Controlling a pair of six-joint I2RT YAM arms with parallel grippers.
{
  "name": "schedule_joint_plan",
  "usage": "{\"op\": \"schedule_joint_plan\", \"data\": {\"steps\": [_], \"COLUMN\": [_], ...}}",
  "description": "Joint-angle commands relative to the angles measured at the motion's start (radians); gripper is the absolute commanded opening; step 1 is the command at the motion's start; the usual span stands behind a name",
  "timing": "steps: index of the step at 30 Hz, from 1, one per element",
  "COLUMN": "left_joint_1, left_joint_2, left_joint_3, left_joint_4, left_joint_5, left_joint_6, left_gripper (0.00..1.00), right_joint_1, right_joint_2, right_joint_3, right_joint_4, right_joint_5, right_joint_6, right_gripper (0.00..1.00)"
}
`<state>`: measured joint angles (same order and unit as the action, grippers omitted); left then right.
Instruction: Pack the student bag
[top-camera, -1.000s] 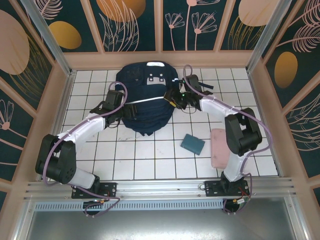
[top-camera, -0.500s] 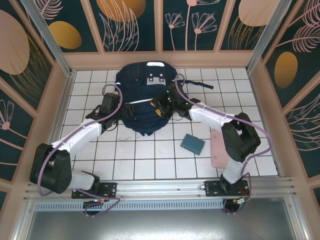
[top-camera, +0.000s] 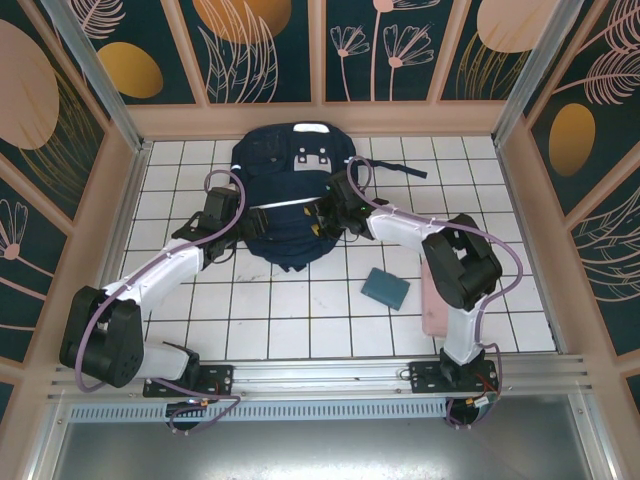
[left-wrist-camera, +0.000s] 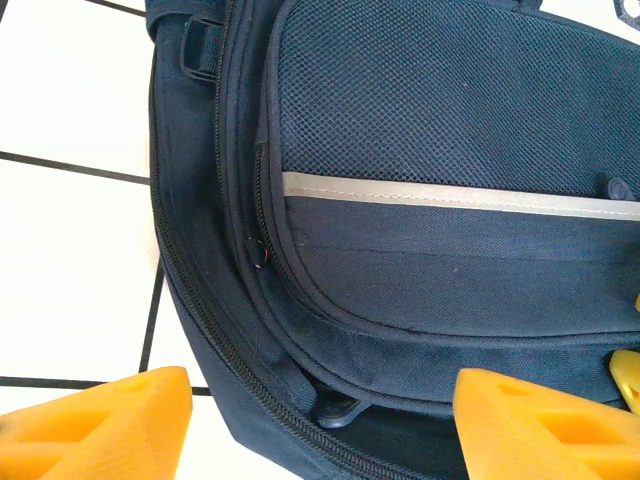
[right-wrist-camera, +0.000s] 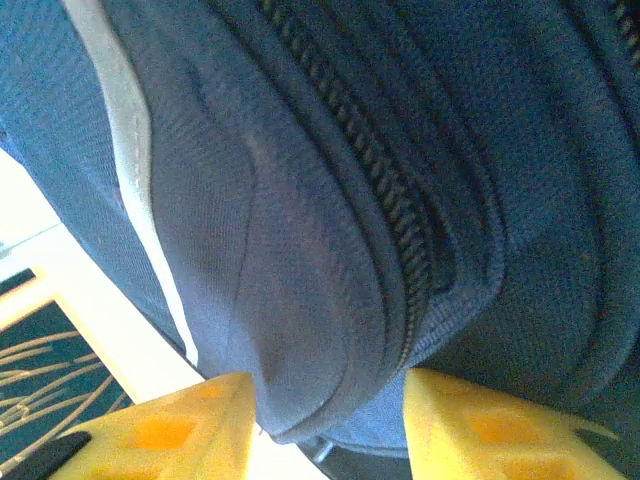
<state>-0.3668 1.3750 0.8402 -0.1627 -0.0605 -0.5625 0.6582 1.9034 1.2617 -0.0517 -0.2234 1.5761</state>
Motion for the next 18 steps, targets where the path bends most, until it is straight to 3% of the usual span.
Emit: {"op": "schedule_joint_plan", "data": {"steps": [1,10,18], "left_joint_1": [-0.004,-0.004,-0.009], "left_joint_2": [-0.016,-0.011,0.012], "left_joint_3": [-0.012,-0.009,-0.012], "left_joint_4": [0.018,0.029,0.085], "left_joint_5": [0.014,0.072,0.210], "left_joint_6": [-0.004,0.018,0.077], "left_gripper": [0.70,0.70,0.63], "right_joint_1": [-0.012,-0.028,-0.025], "right_joint_2": [0.024,-0.014,-0.092], "right_joint_3": [0.043,0.080,0.087], "right_joint_4": [-0.007,0.018,0.114], "right_joint_5": [0.076,0.169,0.150], "right_joint_6": [0.030,-0.045,-0.196], "right_gripper": [0.36,0.08,0.04]}}
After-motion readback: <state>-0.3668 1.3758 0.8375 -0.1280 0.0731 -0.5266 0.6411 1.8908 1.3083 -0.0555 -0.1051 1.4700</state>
